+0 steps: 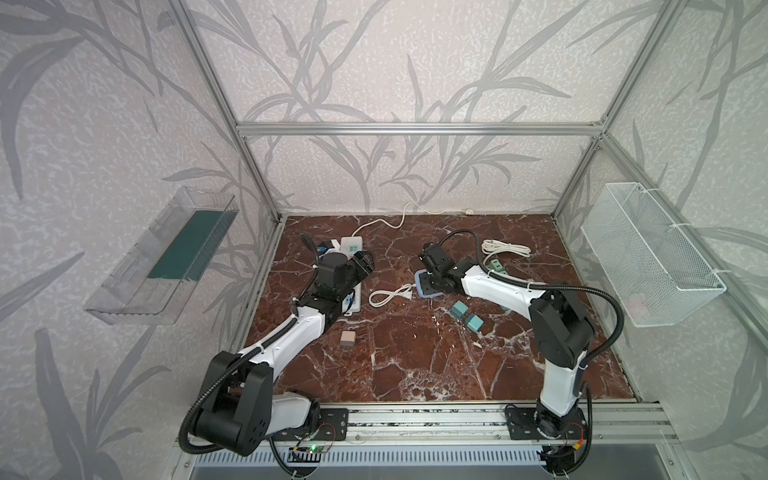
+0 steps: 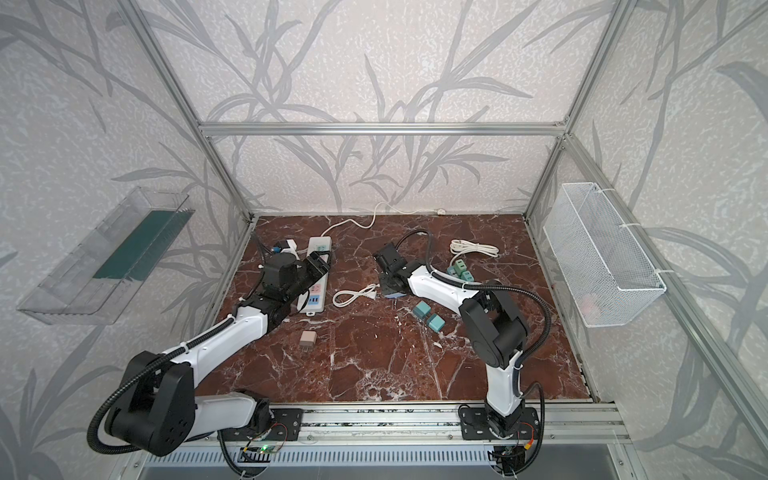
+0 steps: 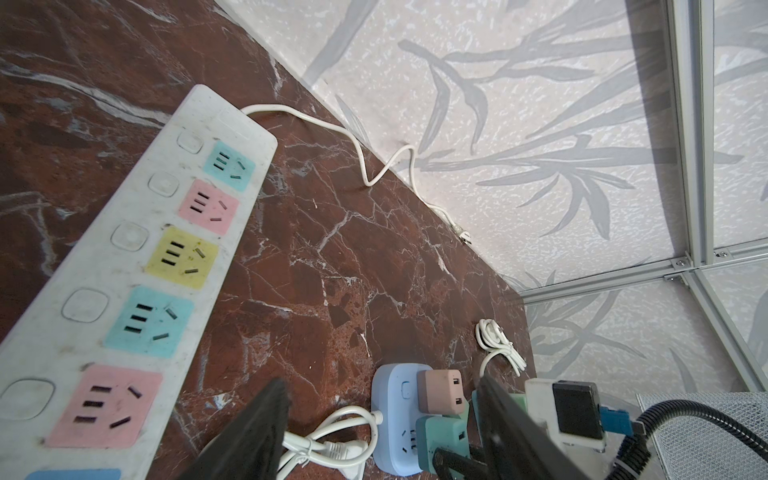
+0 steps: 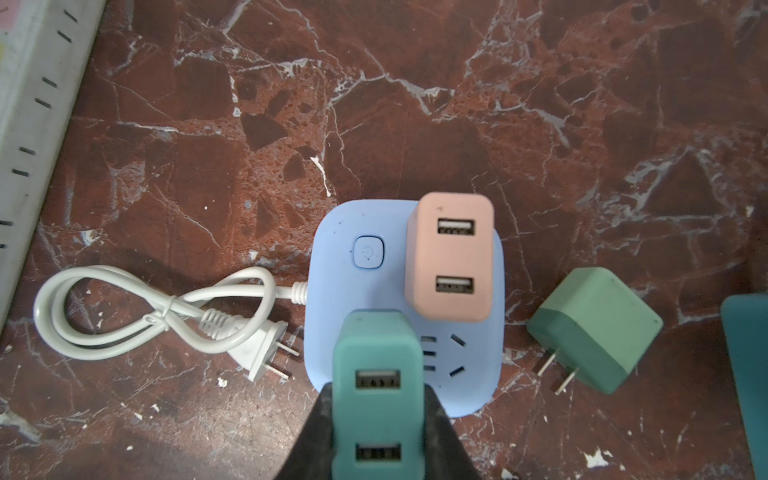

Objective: Insert the plug
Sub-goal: 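Align and lower the teal adapter into the blue socket with the right gripper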

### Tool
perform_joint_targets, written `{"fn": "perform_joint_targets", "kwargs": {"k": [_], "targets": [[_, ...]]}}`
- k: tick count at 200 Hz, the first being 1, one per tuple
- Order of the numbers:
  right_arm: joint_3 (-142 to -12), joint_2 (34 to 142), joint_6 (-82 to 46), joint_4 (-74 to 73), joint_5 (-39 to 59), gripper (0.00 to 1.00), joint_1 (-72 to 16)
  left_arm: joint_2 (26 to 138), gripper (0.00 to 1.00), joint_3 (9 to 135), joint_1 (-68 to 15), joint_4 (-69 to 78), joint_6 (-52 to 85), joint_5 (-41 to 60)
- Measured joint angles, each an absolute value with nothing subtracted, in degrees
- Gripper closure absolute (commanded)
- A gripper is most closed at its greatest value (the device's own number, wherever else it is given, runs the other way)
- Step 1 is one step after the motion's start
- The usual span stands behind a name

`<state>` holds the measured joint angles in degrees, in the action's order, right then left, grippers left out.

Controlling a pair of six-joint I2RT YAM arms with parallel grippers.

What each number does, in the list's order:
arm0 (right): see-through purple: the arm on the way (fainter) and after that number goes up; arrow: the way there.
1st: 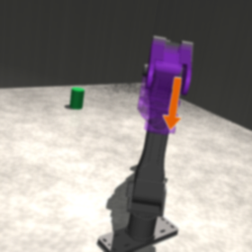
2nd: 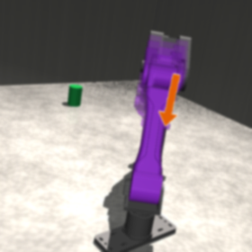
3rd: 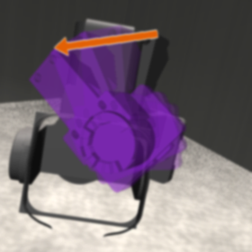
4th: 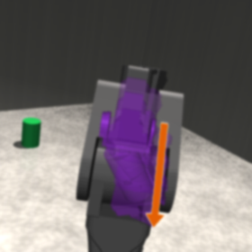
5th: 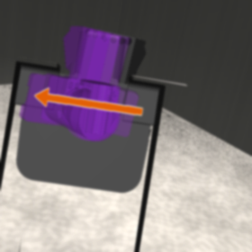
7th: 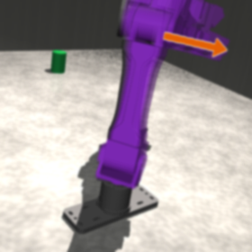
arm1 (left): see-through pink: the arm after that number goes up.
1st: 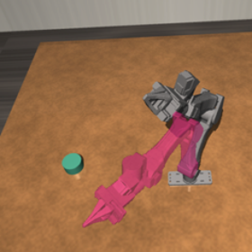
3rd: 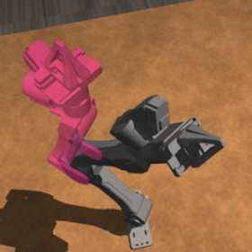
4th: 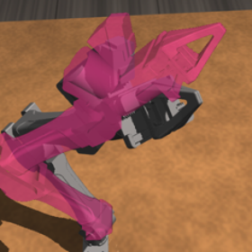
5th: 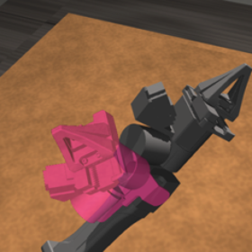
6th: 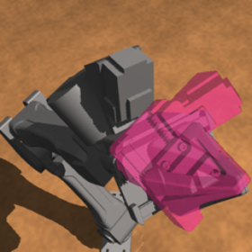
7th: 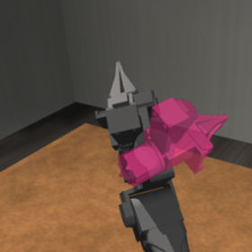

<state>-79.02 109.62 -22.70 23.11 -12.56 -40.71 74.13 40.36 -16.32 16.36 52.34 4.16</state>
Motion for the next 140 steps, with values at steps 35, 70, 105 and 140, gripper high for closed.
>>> {"fn": "perform_joint_targets", "kwargs": {"k": [35,70,105,140], "targets": [[-79.9,110.5,-23.2,24.0,-16.1,1.00,-41.9,73.6,0.28,40.4,-16.2,16.4,52.3,4.1],[-83.5,112.8,-25.1,27.4,-18.5,1.00,-42.6,73.5,0.28,40.4,-16.1,16.9,52.3,4.2],[-84.4,113.8,-26.6,27.4,-19.5,1.00,-42.5,73.3,0.28,40.4,-16.1,17.3,52.4,4.2],[-83.7,113.7,-27.0,26.3,-19.3,1.00,-42.5,73.3,0.28,40.4,-16.0,17.3,52.4,4.2]]}}
